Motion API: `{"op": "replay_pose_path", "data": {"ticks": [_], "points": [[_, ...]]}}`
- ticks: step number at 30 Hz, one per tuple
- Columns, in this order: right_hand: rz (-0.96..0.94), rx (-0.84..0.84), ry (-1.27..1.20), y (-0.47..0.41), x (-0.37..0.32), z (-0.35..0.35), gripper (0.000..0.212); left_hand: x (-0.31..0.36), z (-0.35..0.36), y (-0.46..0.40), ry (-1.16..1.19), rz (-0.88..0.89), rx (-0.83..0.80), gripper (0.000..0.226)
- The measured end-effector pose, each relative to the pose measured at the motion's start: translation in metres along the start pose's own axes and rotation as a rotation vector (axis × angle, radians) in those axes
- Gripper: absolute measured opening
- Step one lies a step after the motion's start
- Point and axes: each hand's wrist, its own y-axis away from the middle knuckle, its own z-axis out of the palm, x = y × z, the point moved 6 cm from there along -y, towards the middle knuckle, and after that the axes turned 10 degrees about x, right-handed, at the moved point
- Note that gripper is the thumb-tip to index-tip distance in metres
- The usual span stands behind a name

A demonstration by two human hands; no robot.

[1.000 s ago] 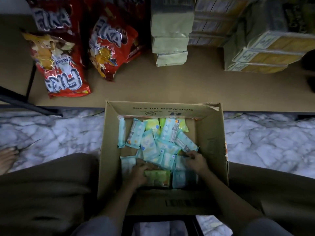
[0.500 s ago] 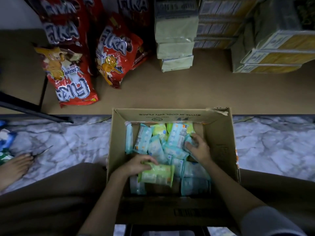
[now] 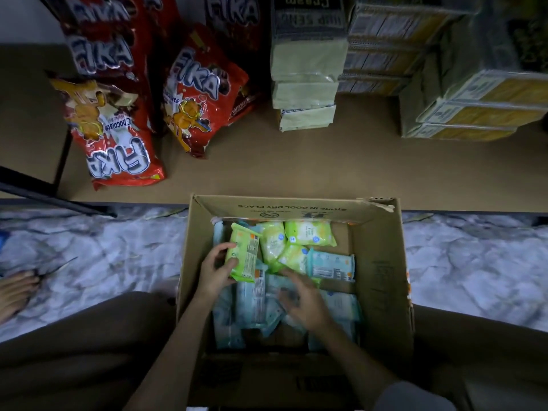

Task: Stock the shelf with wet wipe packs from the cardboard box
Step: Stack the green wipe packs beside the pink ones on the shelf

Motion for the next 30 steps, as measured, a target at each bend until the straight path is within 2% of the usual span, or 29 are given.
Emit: {"op": "replay_pose_path", "data": {"ticks": [2, 4, 8, 12, 14, 16, 19, 21, 27, 30], "points": [[-0.005, 0.169, 0.157, -0.017, 0.017, -0.031, 0.035, -0.005, -0.001, -0.003, -0.011, -0.011, 0.006, 0.026], [-0.016, 0.265, 0.221, -0.041, 0.024, -0.052, 0.036, -0.007, 0.001, -0.005, -0.019, -0.009, -0.017, 0.031], [0.080, 0.100, 0.179, -0.072, 0.026, -0.054, 0.033, -0.008, 0.005, -0.010, -0.041, -0.004, -0.064, 0.035], [0.240, -0.056, 0.315, -0.066, 0.032, -0.030, 0.033, -0.006, 0.009, -0.012, -0.121, 0.055, -0.095, 0.037], [0.273, -0.066, 0.330, -0.054, 0.037, -0.018, 0.038, -0.008, 0.011, -0.012, -0.121, 0.059, -0.109, 0.037], [0.320, -0.009, 0.342, -0.045, 0.047, -0.016, 0.055, -0.007, 0.012, -0.012, -0.107, 0.067, -0.117, 0.038], [0.261, -0.042, 0.481, -0.048, 0.057, -0.020, 0.073, -0.006, 0.010, -0.014, -0.116, 0.042, -0.106, 0.038], [0.212, -0.093, 0.488, -0.052, 0.059, -0.023, 0.077, -0.006, 0.011, -0.014, -0.108, 0.030, -0.115, 0.038], [0.062, -0.142, 0.571, -0.049, 0.042, -0.033, 0.084, 0.001, 0.016, -0.004, -0.110, 0.008, -0.160, 0.038], [0.015, -0.179, 0.573, -0.042, 0.028, -0.047, 0.075, 0.009, 0.018, 0.007, -0.114, 0.025, -0.175, 0.040]]}}
